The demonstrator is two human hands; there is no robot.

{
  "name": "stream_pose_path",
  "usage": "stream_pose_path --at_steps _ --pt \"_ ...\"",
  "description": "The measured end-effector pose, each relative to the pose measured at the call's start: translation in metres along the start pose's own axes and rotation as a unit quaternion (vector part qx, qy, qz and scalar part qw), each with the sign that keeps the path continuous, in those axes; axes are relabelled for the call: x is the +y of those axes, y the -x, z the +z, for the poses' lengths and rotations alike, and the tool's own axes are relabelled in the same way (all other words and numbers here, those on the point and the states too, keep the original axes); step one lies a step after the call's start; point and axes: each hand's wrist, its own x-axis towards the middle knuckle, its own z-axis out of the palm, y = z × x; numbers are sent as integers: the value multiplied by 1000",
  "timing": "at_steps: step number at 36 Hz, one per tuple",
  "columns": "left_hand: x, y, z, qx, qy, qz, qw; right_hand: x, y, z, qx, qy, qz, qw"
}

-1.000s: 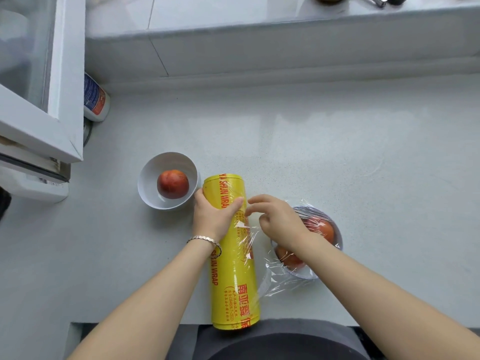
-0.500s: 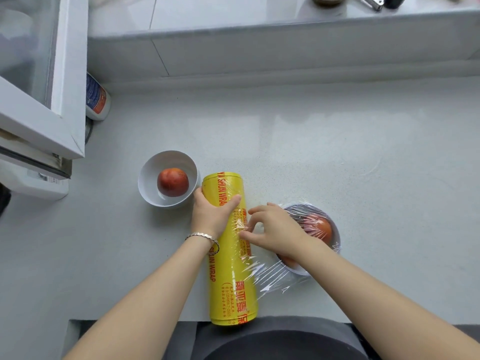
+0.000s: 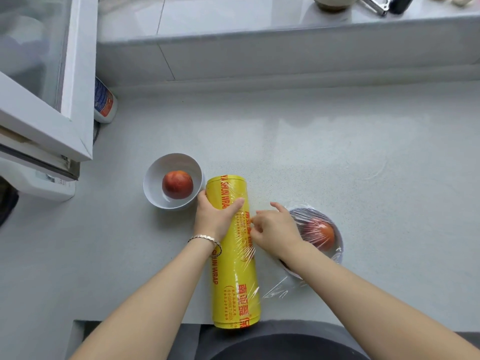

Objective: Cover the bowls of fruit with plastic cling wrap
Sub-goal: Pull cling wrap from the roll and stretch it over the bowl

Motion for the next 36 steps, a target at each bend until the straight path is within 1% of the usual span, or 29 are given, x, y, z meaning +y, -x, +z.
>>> stream_pose_path --at_steps 4,9,14,17,19,21,26,28,33,36 --pt "-1 1 0 2 2 -6 1000 2 9 -11 29 23 14 999" --pt "1 2 1 8 -7 -12 1000 3 24 -9 -1 -66 -67 996" --pt "3 5 -1 -4 -3 -17 1000 3 34 -9 -4 -81 -64 995" --pt "2 10 -1 9 -18 0 1000 -1 36 -10 -3 -94 -47 994" --pt "-1 18 0 13 -32 14 999 -2 37 -9 -10 -78 -39 996" --pt "-7 30 -1 -8 -39 15 999 -3 36 -6 -20 -48 -36 998" --pt "-25 52 -6 -52 -17 -54 997 -6 31 -3 -26 -24 -31 999" --pt "-28 55 -7 -61 -12 -66 996 -7 30 -2 -27 -23 -30 999" --pt "-28 56 -2 -39 -39 -45 998 -10 30 5 11 -16 -16 1000" --pt "-28 56 -2 -36 -39 -44 998 -5 29 12 36 -9 -23 999"
